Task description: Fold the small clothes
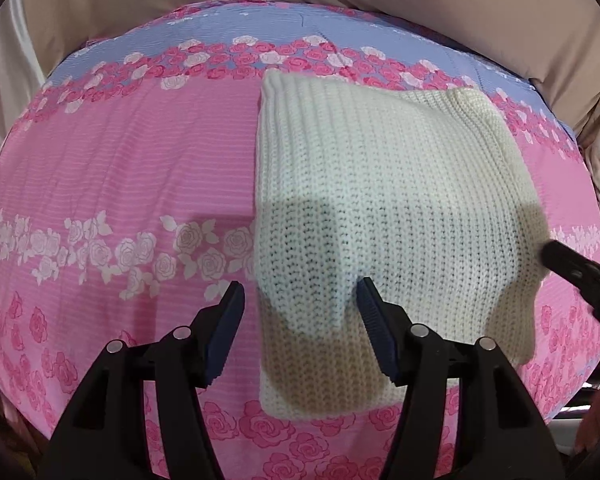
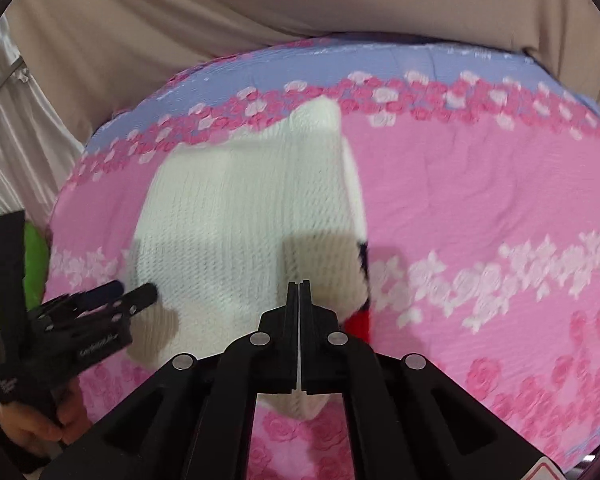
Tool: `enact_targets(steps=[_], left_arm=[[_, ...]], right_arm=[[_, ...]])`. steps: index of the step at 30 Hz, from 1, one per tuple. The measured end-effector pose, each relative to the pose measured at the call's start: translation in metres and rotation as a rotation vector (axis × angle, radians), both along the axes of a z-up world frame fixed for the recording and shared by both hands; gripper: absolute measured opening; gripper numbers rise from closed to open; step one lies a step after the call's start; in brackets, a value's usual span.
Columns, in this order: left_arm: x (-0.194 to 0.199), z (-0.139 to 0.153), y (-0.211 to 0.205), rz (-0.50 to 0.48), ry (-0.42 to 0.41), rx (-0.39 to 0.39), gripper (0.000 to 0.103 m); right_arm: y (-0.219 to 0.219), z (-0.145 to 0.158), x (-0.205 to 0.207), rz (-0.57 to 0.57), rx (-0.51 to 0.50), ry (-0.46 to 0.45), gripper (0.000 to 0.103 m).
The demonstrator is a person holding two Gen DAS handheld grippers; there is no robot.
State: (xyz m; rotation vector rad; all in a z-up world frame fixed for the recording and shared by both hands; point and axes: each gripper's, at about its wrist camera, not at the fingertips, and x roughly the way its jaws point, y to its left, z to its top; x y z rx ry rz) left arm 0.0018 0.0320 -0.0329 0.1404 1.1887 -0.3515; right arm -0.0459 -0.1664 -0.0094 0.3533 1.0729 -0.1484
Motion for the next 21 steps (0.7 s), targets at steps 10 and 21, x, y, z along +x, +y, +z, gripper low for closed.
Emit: enact_targets(steps=[10,21], left_arm=[[-0.010,0.013,-0.001,0.035,-0.036,0.006,0.060],[-0.042,0.045,-0.009,0.043,-0.217,0.033,0.083]], right_arm=[[-0.018,0.013,-0.011,-0.044,0.001,0.002,0.004],[0.005,0.019,-0.055,-0.082,-0.083,-0.006,0.035]])
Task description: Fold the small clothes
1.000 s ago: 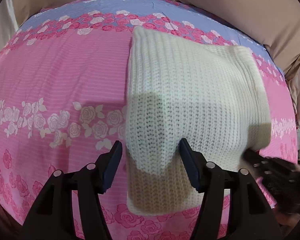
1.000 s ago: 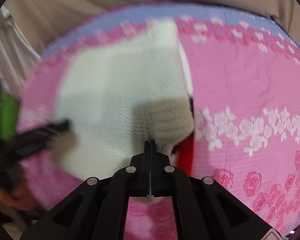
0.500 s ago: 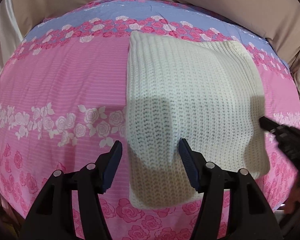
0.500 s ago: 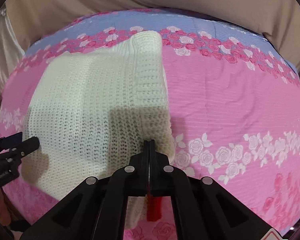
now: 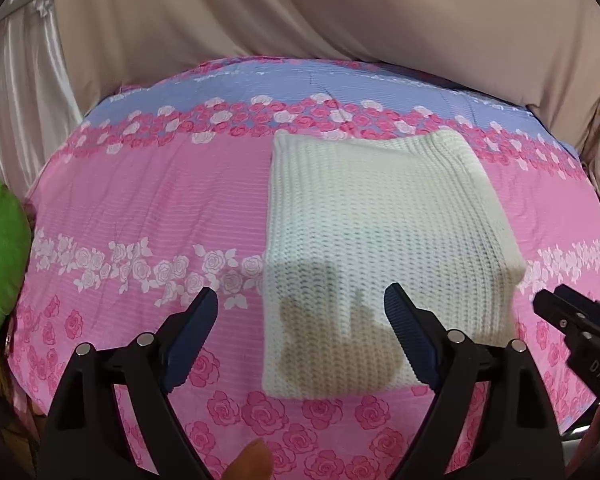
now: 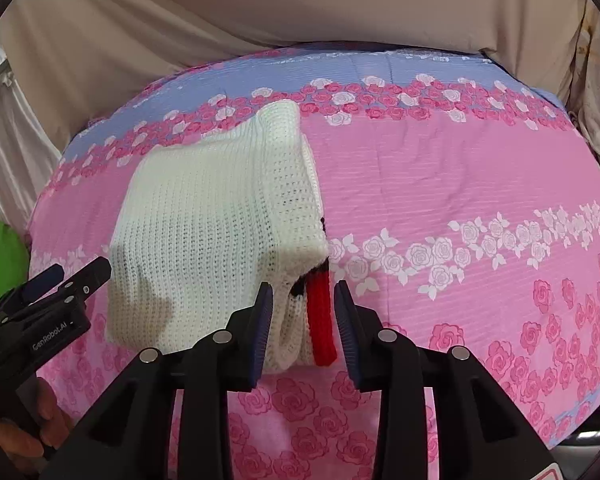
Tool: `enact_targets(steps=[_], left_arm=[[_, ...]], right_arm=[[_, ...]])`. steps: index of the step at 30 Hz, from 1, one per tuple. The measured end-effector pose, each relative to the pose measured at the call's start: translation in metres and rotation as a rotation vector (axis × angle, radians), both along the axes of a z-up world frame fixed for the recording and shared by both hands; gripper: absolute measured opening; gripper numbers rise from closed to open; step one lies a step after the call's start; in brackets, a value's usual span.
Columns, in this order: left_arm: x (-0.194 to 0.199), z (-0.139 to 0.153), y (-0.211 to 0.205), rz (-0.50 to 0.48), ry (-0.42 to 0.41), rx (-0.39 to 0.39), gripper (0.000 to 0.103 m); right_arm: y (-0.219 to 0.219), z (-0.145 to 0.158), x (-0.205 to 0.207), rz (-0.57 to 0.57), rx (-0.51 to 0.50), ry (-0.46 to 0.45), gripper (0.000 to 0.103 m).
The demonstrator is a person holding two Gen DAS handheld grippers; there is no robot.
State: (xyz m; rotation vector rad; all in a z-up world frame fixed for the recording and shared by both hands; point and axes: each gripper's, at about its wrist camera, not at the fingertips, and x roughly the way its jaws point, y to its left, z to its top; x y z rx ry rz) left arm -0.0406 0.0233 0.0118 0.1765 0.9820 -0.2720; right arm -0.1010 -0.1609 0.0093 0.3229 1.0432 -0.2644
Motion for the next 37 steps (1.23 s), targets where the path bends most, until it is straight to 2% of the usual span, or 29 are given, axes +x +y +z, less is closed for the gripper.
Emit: enact_targets(steps=[10,22,37], left_arm=[[-0.016,0.004,-0.008,-0.018,-0.027,0.046,0.083],[-0.015,-0.001,0.001,0.016,0.021,0.024,0.082],[-0.021,0.005,-0.018,-0.039,-0.032,0.073,0.082]], right_arm=[[0.021,-0.001,-0.005,0.052,-0.018,-0.002,0.041],[0.036,0.004,-0.006,0.091,-0.048,-0.015,0.041],[0.043,0.008,-0.006,0.108,-0.072,-0.030,0.045]])
